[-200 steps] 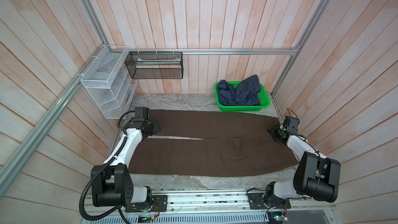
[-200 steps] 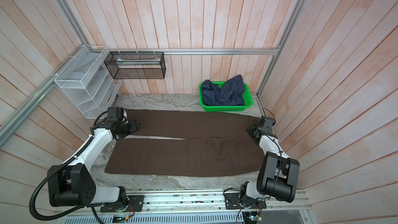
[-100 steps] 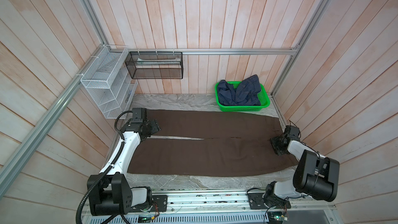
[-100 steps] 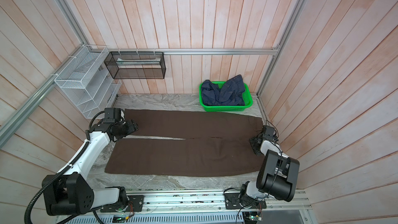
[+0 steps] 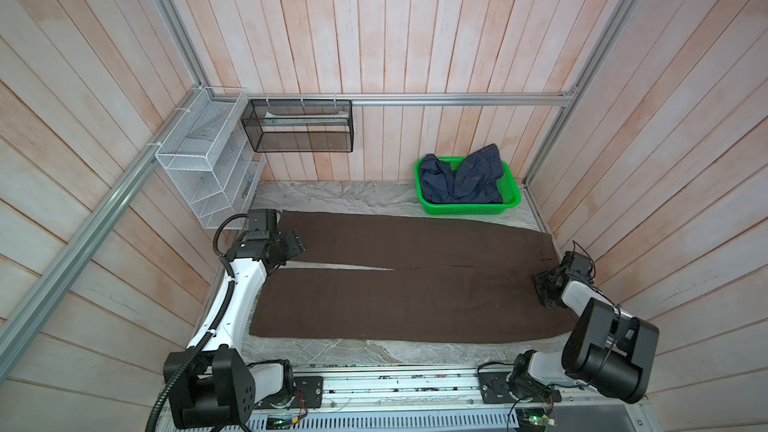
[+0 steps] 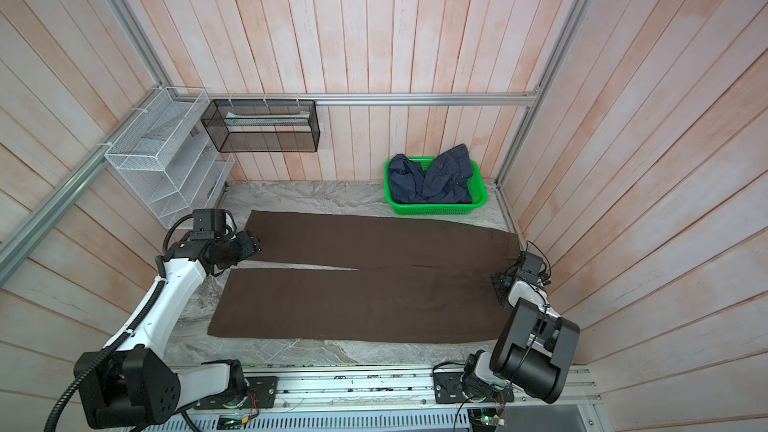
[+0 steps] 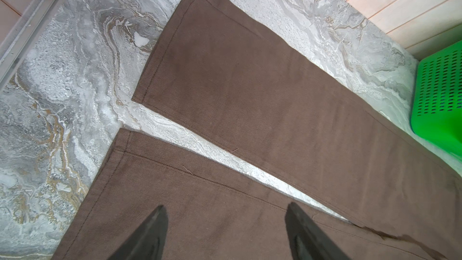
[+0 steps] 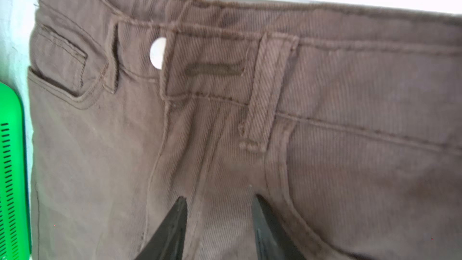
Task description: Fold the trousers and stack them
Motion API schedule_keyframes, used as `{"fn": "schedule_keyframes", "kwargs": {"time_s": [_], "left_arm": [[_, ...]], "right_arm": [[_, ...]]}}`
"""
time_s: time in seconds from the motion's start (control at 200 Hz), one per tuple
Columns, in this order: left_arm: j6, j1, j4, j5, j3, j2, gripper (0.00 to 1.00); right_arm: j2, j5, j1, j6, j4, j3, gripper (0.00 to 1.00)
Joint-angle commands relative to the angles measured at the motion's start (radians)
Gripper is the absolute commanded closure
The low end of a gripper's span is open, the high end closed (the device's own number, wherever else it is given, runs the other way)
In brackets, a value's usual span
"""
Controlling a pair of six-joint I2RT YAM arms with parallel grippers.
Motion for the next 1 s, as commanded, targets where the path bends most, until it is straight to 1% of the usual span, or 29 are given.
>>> {"fn": "schedule_keyframes", "kwargs": {"time_s": [0.0, 0.11, 0.19, 0.395, 0.53, 0.7, 0.82, 0.995], "left_arm": [[0.011, 0.005, 0.003, 0.005, 0.017, -0.002, 0.23], [0.005, 0.005, 0.010, 0.007, 0.028, 0.009, 0.23], [0.000, 0.005, 0.014, 0.010, 0.040, 0.022, 0.23], [-0.003, 0.004, 0.030, 0.013, 0.061, 0.062, 0.23], [-0.002, 0.005, 0.039, 0.046, 0.079, 0.082, 0.23], [-0.005, 0.004, 0.014, 0.057, 0.127, 0.109, 0.23], [-0.012, 0.002, -0.005, 0.050, 0.152, 0.111, 0.23], [-0.021, -0.002, -0.024, 0.035, 0.168, 0.116, 0.23]], "right_arm": [[-0.037, 0.005, 0.005, -0.032, -0.129, 0.072, 0.54], [-0.062, 0.045, 0.015, -0.055, -0.170, 0.180, 0.54], [-0.033, 0.084, 0.023, -0.087, -0.187, 0.268, 0.54], [0.183, 0.113, 0.041, -0.191, -0.212, 0.501, 0.55], [0.308, 0.130, 0.061, -0.243, -0.225, 0.638, 0.56], [0.429, 0.166, 0.074, -0.278, -0.203, 0.745, 0.56], [0.509, 0.176, 0.073, -0.286, -0.172, 0.790, 0.56], [0.636, 0.210, 0.069, -0.296, -0.192, 0.900, 0.55]]}}
